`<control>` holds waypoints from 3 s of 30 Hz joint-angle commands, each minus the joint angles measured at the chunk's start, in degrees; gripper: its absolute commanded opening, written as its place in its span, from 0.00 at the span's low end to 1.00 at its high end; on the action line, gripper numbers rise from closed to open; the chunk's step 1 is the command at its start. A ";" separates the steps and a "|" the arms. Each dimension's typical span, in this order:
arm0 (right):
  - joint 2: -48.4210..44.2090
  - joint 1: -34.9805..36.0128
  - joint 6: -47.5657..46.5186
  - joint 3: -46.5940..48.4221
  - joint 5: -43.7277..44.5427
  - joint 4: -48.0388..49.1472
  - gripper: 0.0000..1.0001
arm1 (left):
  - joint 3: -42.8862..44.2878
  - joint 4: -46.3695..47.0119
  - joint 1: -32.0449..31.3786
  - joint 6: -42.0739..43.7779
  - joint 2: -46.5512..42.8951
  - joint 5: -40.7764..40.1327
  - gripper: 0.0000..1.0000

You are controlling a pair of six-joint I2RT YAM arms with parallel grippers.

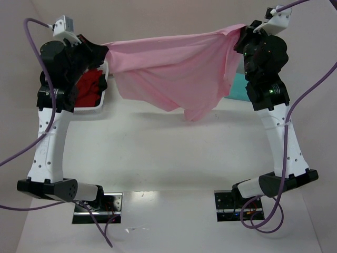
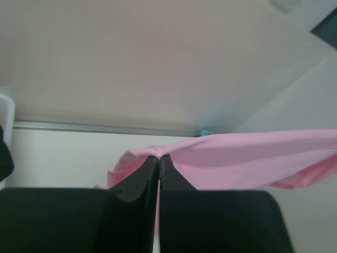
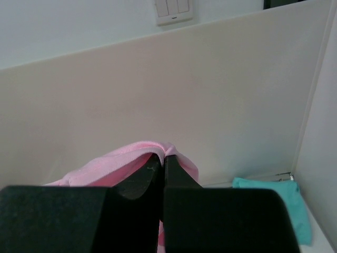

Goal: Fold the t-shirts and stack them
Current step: Flatten out the tshirt

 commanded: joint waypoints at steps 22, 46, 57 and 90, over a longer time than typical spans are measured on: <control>-4.88 -0.67 0.70 -6.29 -3.46 2.55 0.00 | -26.38 13.87 1.24 -14.72 -10.35 18.24 0.04; -4.36 -0.67 6.59 -28.44 -10.85 -0.11 0.00 | -55.43 7.53 -2.09 -7.76 -3.02 15.37 0.00; -3.74 -0.67 6.59 -29.67 -10.32 -0.11 0.00 | -51.08 8.74 -9.02 -5.34 8.66 7.37 0.29; -2.16 -0.67 6.59 -30.82 -9.35 0.95 0.00 | -46.38 13.06 -13.96 -4.81 20.29 14.22 0.58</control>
